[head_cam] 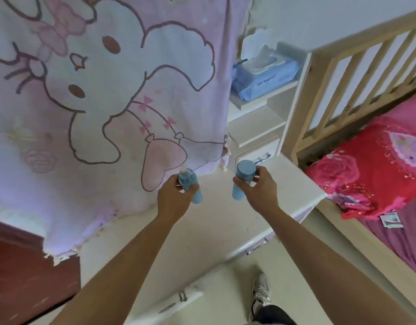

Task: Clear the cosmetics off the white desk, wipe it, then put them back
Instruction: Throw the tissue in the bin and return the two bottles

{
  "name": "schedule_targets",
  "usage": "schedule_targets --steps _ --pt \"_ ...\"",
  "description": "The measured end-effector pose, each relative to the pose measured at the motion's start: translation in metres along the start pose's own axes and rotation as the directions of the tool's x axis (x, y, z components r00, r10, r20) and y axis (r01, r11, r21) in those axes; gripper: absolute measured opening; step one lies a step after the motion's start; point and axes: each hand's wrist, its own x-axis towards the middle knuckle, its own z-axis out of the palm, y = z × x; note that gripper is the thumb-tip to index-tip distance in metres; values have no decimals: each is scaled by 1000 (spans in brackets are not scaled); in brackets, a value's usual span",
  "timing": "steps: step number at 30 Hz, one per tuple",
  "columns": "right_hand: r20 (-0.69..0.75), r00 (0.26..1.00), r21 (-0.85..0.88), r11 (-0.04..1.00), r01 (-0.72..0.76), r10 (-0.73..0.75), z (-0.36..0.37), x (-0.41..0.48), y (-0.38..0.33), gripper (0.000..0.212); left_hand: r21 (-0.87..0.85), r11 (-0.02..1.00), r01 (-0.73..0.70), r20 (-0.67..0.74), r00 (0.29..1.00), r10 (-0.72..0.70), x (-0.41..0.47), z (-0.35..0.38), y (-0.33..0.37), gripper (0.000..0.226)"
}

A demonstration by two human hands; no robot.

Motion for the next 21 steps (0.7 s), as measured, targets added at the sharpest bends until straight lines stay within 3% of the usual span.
schedule_targets --steps 4,11,16,21 --pt "183 980 -50 997 -67 75 29 67 28 57 66 992 110 -29 994 -108 40 32 -10 36" --pt "318 941 -99 991 -91 118 77 113 52 57 15 961 275 -11 961 -275 76 73 -35 34" --pt "331 934 -92 990 -110 135 102 131 58 56 -17 953 303 41 952 -302 101 98 -55 41" --pt "265 957 -106 990 -89 115 123 144 55 68 -20 962 271 87 959 -268 129 110 -67 37"
